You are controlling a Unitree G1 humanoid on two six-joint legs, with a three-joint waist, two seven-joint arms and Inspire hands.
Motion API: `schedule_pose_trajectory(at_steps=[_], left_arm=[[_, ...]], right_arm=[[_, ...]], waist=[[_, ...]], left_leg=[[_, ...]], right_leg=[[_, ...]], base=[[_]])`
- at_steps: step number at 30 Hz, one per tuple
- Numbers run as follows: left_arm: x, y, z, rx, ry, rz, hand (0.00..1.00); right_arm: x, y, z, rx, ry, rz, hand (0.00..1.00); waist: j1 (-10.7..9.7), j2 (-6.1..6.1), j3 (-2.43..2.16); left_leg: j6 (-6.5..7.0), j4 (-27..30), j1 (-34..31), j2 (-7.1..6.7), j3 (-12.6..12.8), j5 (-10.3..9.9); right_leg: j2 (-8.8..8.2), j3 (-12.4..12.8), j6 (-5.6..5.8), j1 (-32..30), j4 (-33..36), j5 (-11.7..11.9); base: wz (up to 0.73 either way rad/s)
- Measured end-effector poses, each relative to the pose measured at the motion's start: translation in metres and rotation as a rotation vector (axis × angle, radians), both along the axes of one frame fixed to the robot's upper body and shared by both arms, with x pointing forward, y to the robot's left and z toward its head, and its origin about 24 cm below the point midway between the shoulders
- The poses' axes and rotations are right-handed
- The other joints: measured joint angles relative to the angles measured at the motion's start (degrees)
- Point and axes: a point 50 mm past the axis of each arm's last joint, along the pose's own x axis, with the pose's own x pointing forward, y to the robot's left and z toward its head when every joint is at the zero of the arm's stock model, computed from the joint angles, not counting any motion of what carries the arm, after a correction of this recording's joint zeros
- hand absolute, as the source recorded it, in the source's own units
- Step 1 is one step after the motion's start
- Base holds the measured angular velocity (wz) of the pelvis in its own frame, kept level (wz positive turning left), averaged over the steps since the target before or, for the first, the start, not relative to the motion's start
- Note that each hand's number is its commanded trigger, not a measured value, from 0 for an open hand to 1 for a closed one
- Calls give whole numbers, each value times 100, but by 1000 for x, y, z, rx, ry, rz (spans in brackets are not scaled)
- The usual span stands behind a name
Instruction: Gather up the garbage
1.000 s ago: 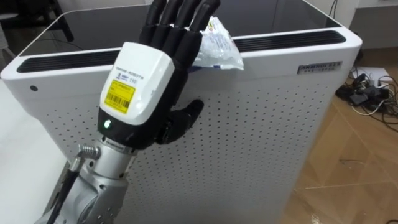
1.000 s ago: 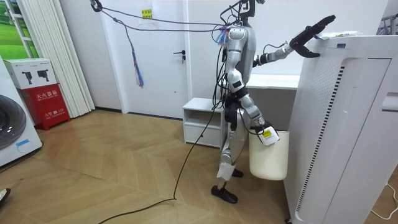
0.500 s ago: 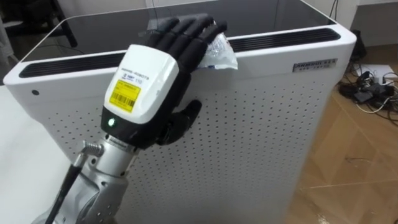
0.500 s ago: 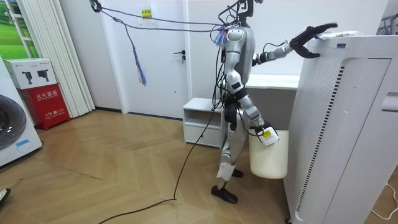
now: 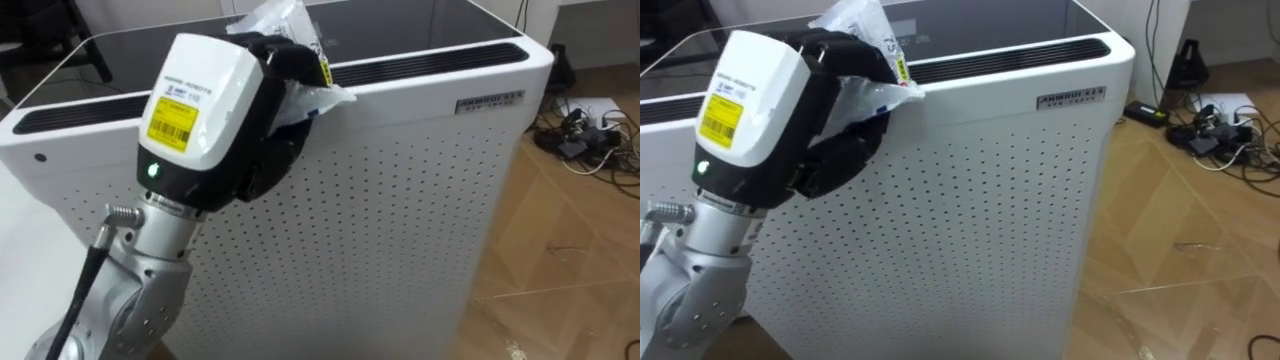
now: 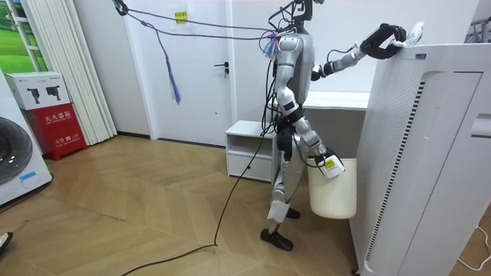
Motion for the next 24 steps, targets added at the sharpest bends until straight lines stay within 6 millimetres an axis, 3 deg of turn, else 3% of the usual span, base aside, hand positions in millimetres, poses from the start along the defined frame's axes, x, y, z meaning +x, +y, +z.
schedule_pose_trajectory(at_steps=[8, 14, 19, 23, 24], left_arm=[[1, 1, 1, -31, -1, 0, 100], [-3, -2, 6, -217, 39, -103, 100], [-13, -5, 20, -599, 165, -410, 100], [-14, -15, 21, -823, 320, -653, 100], [-14, -20, 19, -878, 385, -743, 100]], right_arm=[[2, 1, 2, 0, -12, 2, 100], [3, 1, 2, -6, -19, -3, 100], [3, 8, 1, -17, -24, 12, 100], [5, 15, 0, 1, -29, 17, 100], [7, 18, 0, 10, -28, 15, 100]], waist=[[-3, -11, 20], [39, -34, 0], [57, -97, -16], [54, -173, -24], [57, -211, -44]], left_leg=[[0, -12, 84, 1, 25, 0], [0, -13, 23, -5, 10, 0], [0, 2, -24, -12, 11, 0], [0, 3, -26, -11, 19, 0], [0, 7, -31, -10, 24, 0]], right_leg=[[-2, 5, 6, 74, -1, -16], [-6, 1, 7, -22, 10, -37], [-16, -5, 6, -31, 9, -41], [-20, -27, 2, -53, 13, -46], [-18, -23, 0, -46, 15, -47]], base=[[1], [2], [0], [0], [0]])
